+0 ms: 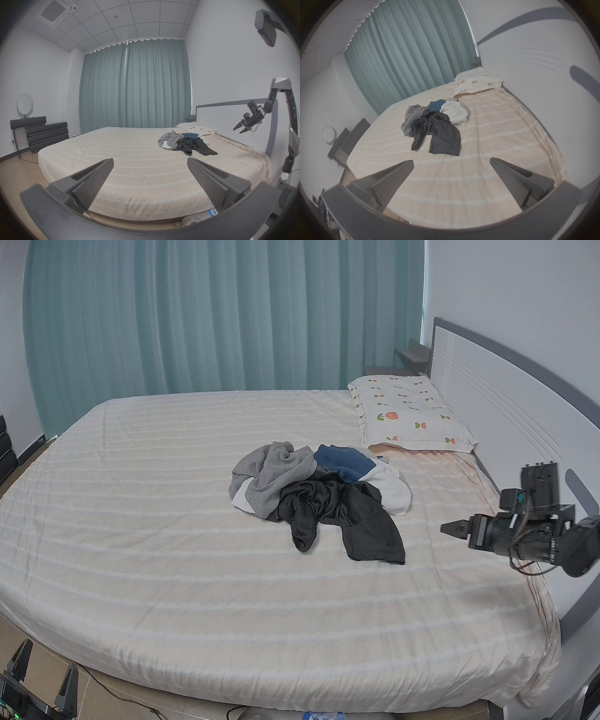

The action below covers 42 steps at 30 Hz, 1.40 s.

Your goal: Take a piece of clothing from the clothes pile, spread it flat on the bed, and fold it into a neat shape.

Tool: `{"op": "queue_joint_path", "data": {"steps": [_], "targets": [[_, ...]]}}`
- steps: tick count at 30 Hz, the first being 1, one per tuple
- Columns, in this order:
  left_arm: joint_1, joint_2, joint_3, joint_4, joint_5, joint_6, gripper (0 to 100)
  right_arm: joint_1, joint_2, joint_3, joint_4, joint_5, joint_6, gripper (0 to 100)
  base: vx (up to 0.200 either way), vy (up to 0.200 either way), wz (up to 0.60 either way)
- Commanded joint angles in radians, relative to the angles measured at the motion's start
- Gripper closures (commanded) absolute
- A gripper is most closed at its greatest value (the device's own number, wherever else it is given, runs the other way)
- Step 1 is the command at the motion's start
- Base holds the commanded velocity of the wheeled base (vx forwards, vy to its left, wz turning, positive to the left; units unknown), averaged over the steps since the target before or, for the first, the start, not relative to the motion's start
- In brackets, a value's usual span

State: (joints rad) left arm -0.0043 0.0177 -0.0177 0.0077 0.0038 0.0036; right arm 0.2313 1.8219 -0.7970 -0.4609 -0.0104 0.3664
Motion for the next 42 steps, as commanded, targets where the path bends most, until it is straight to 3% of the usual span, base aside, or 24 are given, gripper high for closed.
{"op": "queue_joint_path", "data": {"steps": [1,7,16,39,40,42], "targets": [[0.000,-0.018,0.016,0.000,0.001,-0.001,0,0.060,0.507,-0.338,-0.067,-0.082,0.120,0,0.000,0.000,0.00],[0.000,-0.018,0.016,0.000,0.002,-0.001,0,0.074,0.599,-0.442,-0.058,-0.109,0.164,0,0.000,0.000,0.00],[0.000,-0.018,0.016,0.000,0.001,-0.001,0,0.074,0.701,-0.561,-0.053,-0.161,0.166,0,0.000,0.000,0.00],[0.000,-0.018,0.016,0.000,0.001,-0.001,0,0.126,0.810,-0.734,-0.016,-0.180,0.207,0,0.000,0.000,0.00],[0.000,-0.018,0.016,0.000,0.001,0.001,0,0.129,0.810,-0.735,-0.016,-0.194,0.206,100,0.000,0.000,0.00],[0.000,-0.018,0.016,0.000,0.001,-0.001,0,0.134,0.812,-0.737,-0.018,-0.209,0.206,100,0.000,0.000,0.00]]}}
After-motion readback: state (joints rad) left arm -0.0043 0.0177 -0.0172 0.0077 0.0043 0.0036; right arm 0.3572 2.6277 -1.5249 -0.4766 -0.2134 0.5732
